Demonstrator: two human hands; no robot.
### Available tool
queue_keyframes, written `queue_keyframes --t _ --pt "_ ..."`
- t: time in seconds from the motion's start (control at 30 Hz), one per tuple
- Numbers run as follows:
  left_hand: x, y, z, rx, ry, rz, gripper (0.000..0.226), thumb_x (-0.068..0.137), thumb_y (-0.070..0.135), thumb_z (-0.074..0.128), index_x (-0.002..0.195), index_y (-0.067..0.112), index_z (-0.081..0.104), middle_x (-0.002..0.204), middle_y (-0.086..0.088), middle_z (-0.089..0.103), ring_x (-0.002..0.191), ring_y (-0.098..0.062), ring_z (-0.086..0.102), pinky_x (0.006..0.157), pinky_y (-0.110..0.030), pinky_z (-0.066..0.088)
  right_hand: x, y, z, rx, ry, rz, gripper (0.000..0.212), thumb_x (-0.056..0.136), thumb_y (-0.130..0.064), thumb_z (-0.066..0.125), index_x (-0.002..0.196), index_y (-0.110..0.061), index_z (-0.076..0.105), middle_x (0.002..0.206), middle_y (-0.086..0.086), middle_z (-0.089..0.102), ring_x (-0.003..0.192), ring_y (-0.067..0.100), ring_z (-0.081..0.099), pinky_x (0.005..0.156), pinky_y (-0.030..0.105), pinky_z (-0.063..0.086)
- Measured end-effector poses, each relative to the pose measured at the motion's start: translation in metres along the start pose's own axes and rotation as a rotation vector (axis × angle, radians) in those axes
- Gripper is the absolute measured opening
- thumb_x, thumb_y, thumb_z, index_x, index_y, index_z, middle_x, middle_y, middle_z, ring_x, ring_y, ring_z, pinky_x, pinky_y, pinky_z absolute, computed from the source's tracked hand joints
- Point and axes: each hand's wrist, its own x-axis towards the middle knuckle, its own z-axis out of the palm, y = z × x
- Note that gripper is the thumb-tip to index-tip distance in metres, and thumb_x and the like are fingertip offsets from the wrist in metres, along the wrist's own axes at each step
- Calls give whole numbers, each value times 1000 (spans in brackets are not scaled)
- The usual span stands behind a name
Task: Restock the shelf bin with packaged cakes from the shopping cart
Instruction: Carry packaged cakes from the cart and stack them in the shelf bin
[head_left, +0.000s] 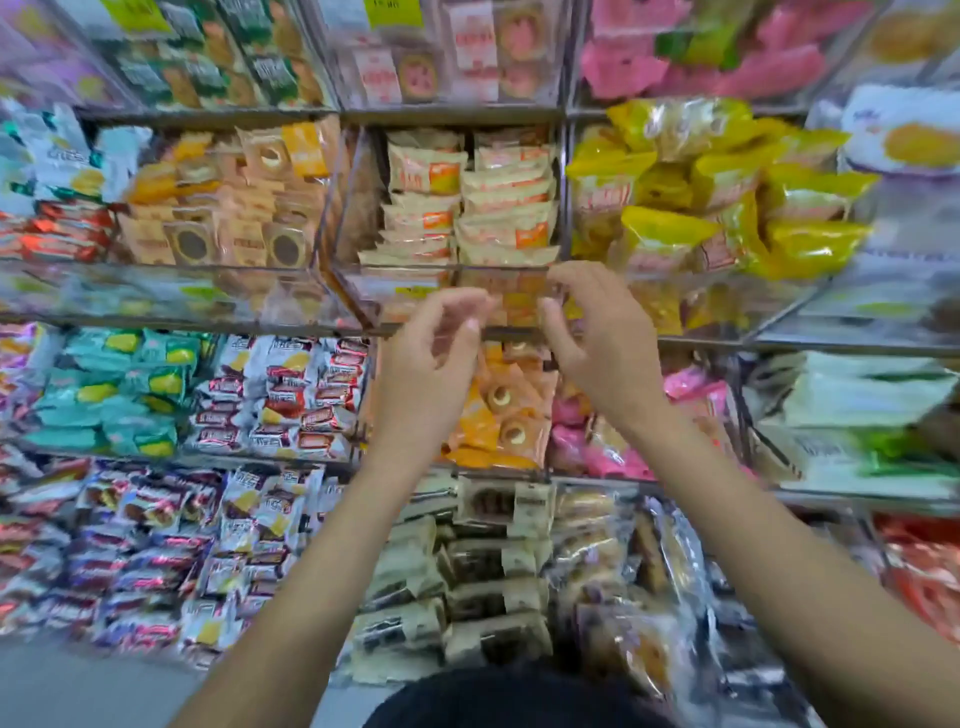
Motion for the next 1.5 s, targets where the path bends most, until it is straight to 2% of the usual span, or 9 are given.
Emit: queue_keyframes --t 0.13,0.3,0.5,0.63,0.77,0.9,1.1,1.37,1.5 --pt "-80 -21 38 -28 -229 -265 25 95 11 47 99 33 59 97 15 67 98 0 60 84 -12 45 -115 15 -49 162 -34 305 23 92 -23 49 104 -11 65 94 2 68 83 16 61 71 31 50" --pt "-159 -48 108 231 -985 -463 17 95 14 50 98 30 57 105 3 64 102 -13 58 94 -27 43 -279 39 -105 127 -211 844 12 91 -16 57 96 -10 66 79 7 67 72 27 61 67 40 48" --pt "-237 -51 194 498 -1691 -167 26 96 15 50 120 6 56 111 -3 61 104 -14 56 88 -17 37 -446 19 -171 42 -335 1396 16 96 -23 51 101 -13 63 79 -11 57 81 20 57 70 26 37" --pt "-286 -32 266 650 -1957 62 28 96 21 47 121 8 50 108 -3 60 99 -18 57 91 -30 43 -519 3 -223 81 -238 1588 16 95 -18 50 104 -12 62 93 6 64 86 23 59 77 31 42" --pt "-342 3 349 708 -2012 297 37 97 24 46 130 8 45 116 -4 58 107 -19 56 93 -32 42 -574 2 -283 82 -157 1676 20 95 -18 49 110 -14 61 94 5 67 89 23 57 70 24 35" --pt "-406 54 423 631 -1947 314 35 96 27 45 130 18 47 116 5 59 105 -14 56 93 -33 44 -618 20 -347 113 -54 1745 21 94 -22 48 110 -19 62 100 0 67 92 20 58 85 31 46" --pt "-470 111 505 588 -1881 348 31 97 28 43 125 22 51 110 11 58 98 -7 55 88 -29 45 -656 63 -438 70 10 1708 23 95 -24 47 113 -17 60 102 -1 67 92 18 59 83 34 47" --pt "-466 83 645 730 -1837 137 28 98 24 44 122 13 53 117 -6 59 97 -14 53 81 -24 37 -659 148 -473 136 149 1718 25 97 -27 42 114 -19 58 92 -8 62 88 15 59 79 34 50" --pt "-473 46 725 956 -1953 359 32 97 23 40 126 10 48 116 -10 59 100 -24 57 81 -31 43 -660 197 -460 193 135 1803 24 96 -27 41 110 -17 58 94 -3 62 92 19 58 80 37 49"
